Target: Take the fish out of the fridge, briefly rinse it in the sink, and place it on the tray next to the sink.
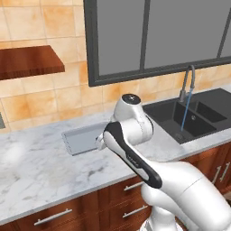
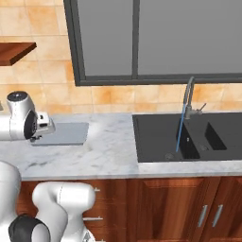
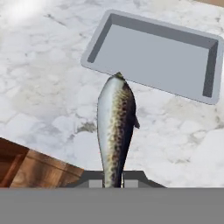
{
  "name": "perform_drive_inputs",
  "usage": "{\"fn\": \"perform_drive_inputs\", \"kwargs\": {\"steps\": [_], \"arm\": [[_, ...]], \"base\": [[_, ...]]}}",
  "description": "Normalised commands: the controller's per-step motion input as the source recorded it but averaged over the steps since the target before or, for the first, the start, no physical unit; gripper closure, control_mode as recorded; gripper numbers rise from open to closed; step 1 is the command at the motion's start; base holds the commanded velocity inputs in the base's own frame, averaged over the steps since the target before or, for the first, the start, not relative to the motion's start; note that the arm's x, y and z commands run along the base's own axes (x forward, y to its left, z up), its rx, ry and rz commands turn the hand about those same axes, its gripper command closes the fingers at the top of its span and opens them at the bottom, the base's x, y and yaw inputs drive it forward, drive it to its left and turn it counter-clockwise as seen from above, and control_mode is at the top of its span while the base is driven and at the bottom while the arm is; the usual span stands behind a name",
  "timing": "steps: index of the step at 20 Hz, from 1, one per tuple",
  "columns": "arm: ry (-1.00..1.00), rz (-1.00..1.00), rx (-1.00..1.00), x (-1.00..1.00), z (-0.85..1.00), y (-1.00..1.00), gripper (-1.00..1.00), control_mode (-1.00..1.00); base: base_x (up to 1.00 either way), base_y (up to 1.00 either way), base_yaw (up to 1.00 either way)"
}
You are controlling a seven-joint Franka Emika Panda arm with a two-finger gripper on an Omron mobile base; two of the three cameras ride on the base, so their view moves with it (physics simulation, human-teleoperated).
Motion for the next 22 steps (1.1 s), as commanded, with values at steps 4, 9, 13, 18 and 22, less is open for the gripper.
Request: {"fn": "perform_drive_inputs", "kwargs": {"steps": [4, 9, 13, 18, 22], "arm": [[-0.13, -0.03, 0.0, 1.0, -0.19, -0.02, 1.0, -1.0], [0.02, -0.03, 0.0, 0.75, -0.2, -0.35, 1.0, -1.0], [0.07, 0.0, 0.0, 0.3, -0.12, -0.11, 1.0, -1.0], [0.1, 0.0, 0.0, 0.39, -0.24, 0.01, 1.0, -1.0], [0.07, 0.04, -0.01, 0.48, -0.54, 0.1, 1.0, -1.0]], "base": [[0.0, 0.0, 0.0], [0.0, 0.0, 0.0], [0.0, 0.0, 0.0], [0.0, 0.0, 0.0], [0.0, 0.0, 0.0]]}}
